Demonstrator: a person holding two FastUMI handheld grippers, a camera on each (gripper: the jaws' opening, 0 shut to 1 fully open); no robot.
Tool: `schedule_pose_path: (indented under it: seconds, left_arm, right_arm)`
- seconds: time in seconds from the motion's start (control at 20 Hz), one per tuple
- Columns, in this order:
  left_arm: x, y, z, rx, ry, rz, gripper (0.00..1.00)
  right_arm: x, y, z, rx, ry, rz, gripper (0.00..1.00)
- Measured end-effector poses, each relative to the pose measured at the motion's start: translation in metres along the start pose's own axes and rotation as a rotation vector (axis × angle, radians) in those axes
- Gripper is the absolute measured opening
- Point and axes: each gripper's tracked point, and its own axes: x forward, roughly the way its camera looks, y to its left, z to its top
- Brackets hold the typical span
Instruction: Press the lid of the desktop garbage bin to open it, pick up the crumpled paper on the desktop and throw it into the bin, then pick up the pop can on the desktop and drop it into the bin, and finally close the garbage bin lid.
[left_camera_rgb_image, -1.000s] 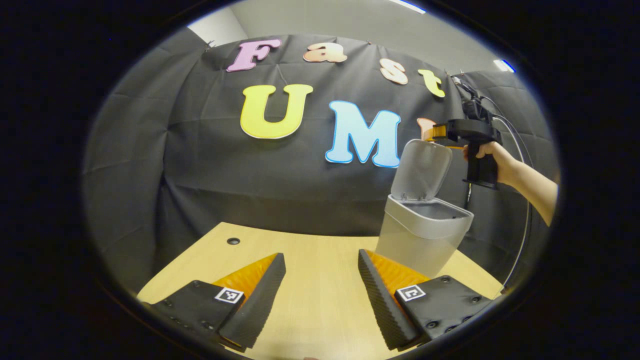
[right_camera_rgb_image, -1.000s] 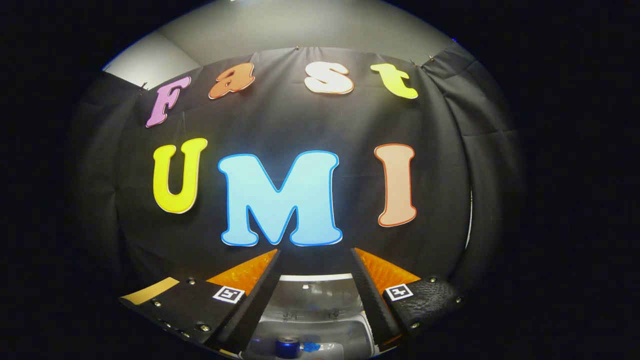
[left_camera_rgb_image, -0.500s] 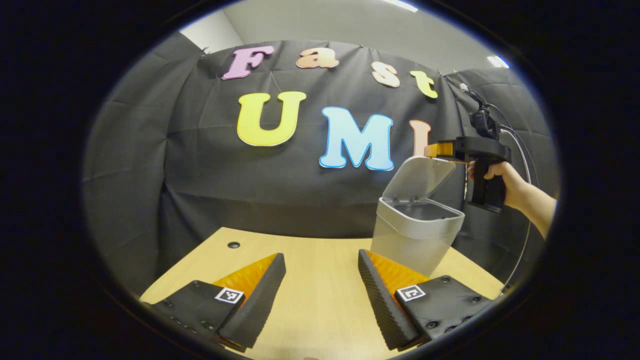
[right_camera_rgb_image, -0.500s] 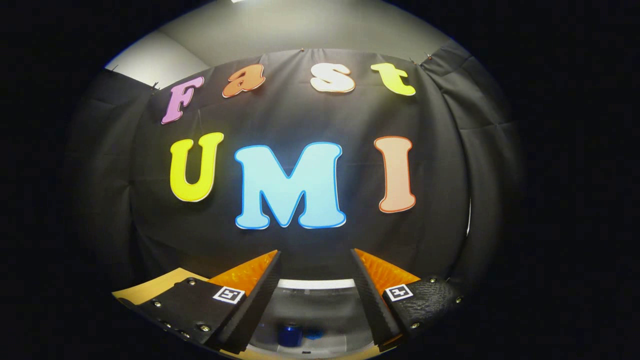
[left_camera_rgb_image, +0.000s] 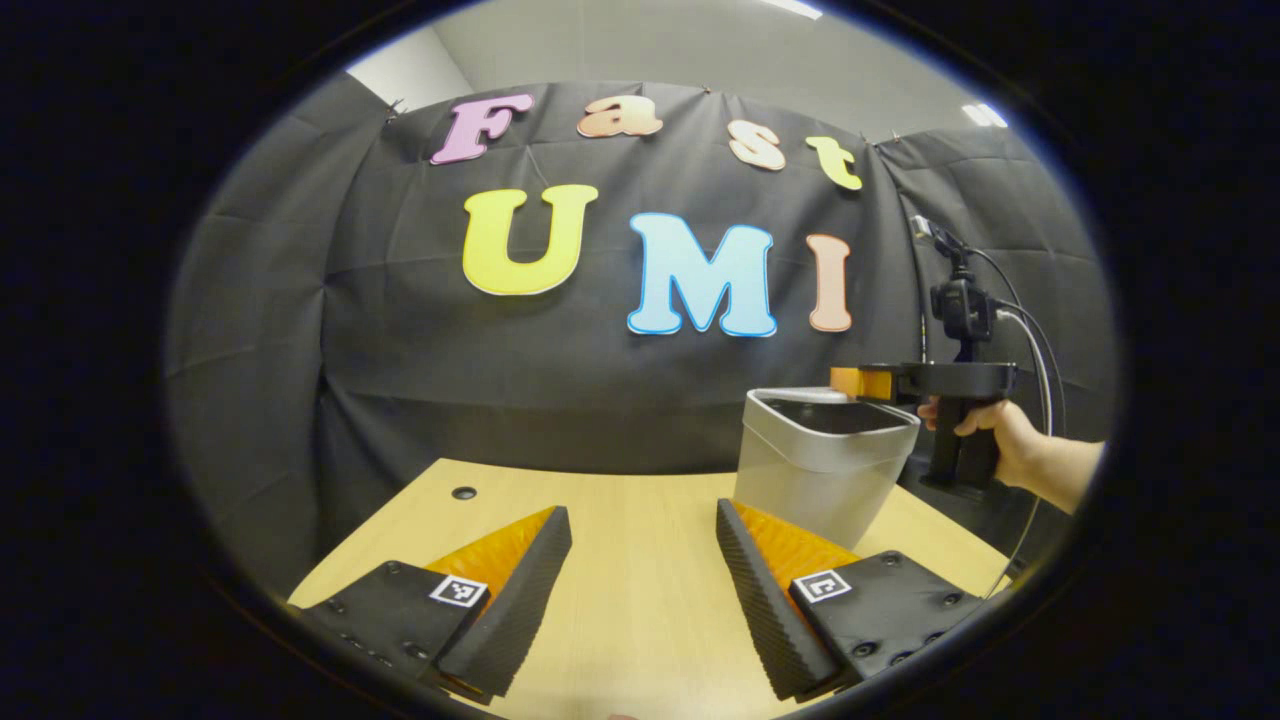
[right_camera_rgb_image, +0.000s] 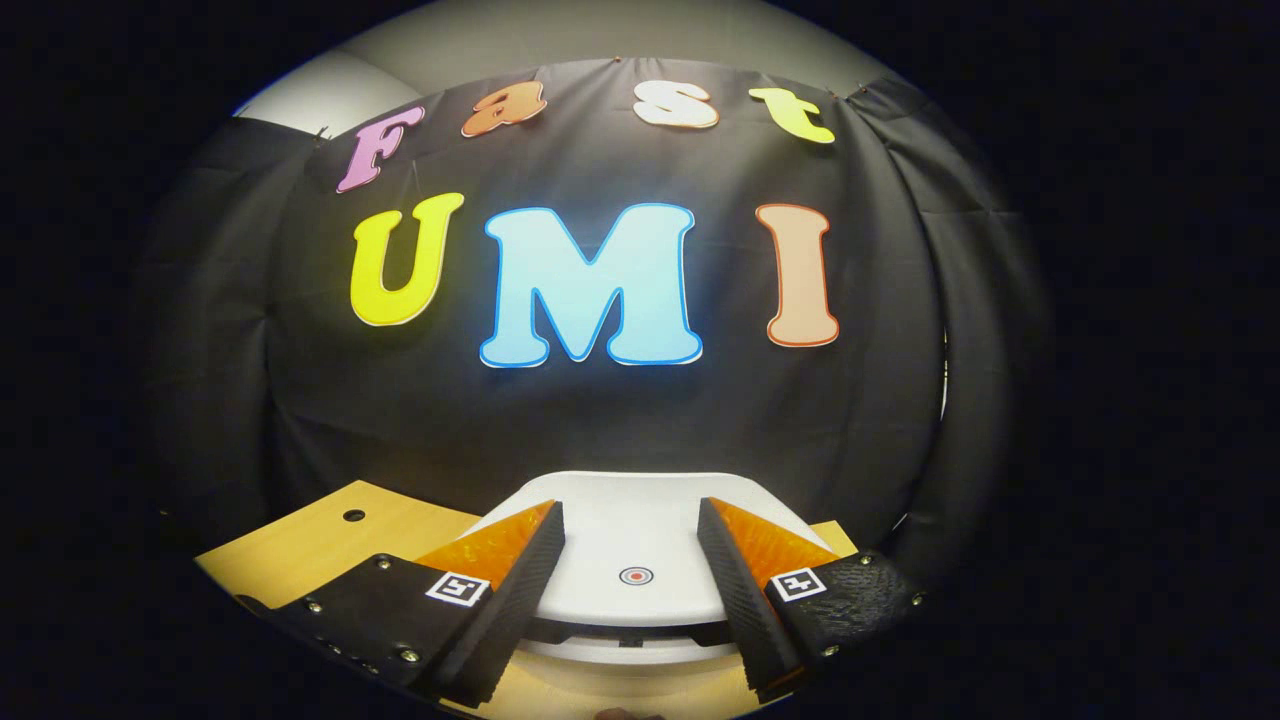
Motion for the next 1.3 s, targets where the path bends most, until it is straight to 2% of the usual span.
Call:
schedule_pose_path:
  seconds: [0.2,0.25,0.3,0.4,0.5,0.9,1.0,1.3]
  left_arm:
    - [-0.001,0.005,-0.005,-0.004,0.008,0.010,0.95]
    - [-0.001,0.007,-0.003,-0.009,0.006,0.013,0.95]
    - [-0.001,0.008,-0.002,-0.014,0.004,0.015,0.95]
    - [-0.001,0.010,-0.004,-0.023,0.002,0.019,0.95]
    - [-0.001,0.011,-0.006,-0.030,0.003,0.021,0.95]
    - [0.000,0.019,-0.011,-0.048,0.005,0.036,0.95]
    - [-0.002,0.021,-0.010,-0.052,0.005,0.044,0.95]
    - [-0.017,0.020,-0.001,-0.034,-0.008,0.057,0.96]
  right_arm:
    - [0.001,0.002,-0.024,-0.007,0.032,0.012,0.87]
    - [-0.001,0.002,-0.019,-0.018,0.010,0.003,0.96]
    - [0.001,-0.003,-0.022,-0.031,0.008,-0.020,0.89]
    - [0.000,-0.004,-0.020,-0.011,-0.014,-0.026,0.99]
    - [0.000,-0.003,-0.021,0.018,-0.033,-0.030,0.99]
    - [0.001,-0.003,-0.029,-0.011,-0.059,-0.048,0.99]
    - [0.001,-0.003,-0.028,0.007,-0.108,-0.049,1.00]
    - [0.001,-0.003,-0.029,0.012,-0.109,-0.067,1.00]
